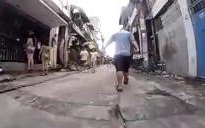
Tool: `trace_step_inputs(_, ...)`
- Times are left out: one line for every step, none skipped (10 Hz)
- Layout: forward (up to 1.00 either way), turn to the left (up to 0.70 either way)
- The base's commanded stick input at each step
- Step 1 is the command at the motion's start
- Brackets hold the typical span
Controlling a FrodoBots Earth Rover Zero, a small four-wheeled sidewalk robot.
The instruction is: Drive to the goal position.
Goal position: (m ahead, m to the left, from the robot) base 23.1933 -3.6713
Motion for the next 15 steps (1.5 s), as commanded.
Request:
trace_step_inputs(1.00,-0.10)
trace_step_inputs(1.00,0.00)
trace_step_inputs(1.00,0.00)
trace_step_inputs(1.00,0.00)
trace_step_inputs(1.00,0.00)
trace_step_inputs(1.00,0.00)
trace_step_inputs(1.00,0.00)
trace_step_inputs(1.00,0.00)
trace_step_inputs(1.00,0.00)
trace_step_inputs(1.00,0.00)
trace_step_inputs(1.00,0.00)
trace_step_inputs(1.00,0.00)
trace_step_inputs(1.00,0.00)
trace_step_inputs(1.00,-0.20)
trace_step_inputs(1.00,-0.27)
